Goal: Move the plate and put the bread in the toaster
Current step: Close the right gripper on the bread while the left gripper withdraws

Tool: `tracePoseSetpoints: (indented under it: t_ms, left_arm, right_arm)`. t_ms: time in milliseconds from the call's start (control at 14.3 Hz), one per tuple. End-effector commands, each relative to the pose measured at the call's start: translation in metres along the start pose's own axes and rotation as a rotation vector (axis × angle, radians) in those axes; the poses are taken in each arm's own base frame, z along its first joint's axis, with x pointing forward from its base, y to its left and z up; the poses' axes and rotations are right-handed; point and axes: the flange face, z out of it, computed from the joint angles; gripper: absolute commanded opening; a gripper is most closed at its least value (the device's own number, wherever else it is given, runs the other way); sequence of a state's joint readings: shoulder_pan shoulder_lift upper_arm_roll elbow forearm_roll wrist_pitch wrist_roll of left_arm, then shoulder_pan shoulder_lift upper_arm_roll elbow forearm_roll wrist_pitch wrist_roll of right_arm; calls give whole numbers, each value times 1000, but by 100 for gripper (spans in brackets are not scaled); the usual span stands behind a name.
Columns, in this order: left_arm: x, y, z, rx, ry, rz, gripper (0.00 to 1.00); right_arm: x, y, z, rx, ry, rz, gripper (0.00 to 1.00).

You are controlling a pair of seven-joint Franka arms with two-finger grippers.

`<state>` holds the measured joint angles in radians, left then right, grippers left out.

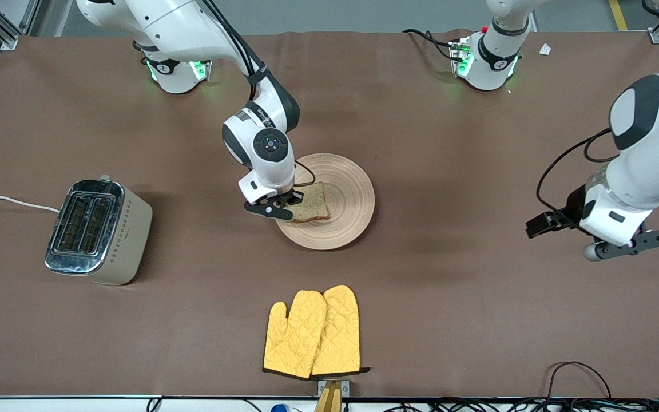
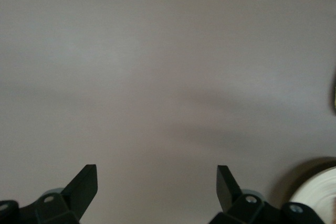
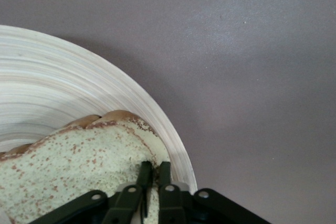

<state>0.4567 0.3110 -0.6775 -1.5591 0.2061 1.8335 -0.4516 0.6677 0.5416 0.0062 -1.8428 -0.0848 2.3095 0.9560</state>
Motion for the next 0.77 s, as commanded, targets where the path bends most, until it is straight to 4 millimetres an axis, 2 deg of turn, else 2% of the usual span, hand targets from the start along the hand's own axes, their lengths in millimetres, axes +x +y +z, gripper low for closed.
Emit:
tracePoseSetpoints:
  t_ms: [0,140,280,420,490,700]
  left_arm:
    - [3,-20,-38,78,10,-15,100]
    - [1,-34,-57,83,34,-31,100]
    - [-13,-33,-74,111,48,-17,100]
    - [-23,-41,-93,92,42,-54,100]
    - [-27,-49,-100,89,36,-65,100]
    - [-44,-59,-121,103,24,-50,100]
  right_arm:
    - [4,0,10,-2,8,16,4]
    - [2,-1,11,-5,6,13,0]
    - [1,-1,11,-13,0,13,0]
    - [1,-1,6,-14,1,11,0]
    - [1,-1,1,-23,-4,10,0]
    - [-6,-2,-37,-72,-29,27,0]
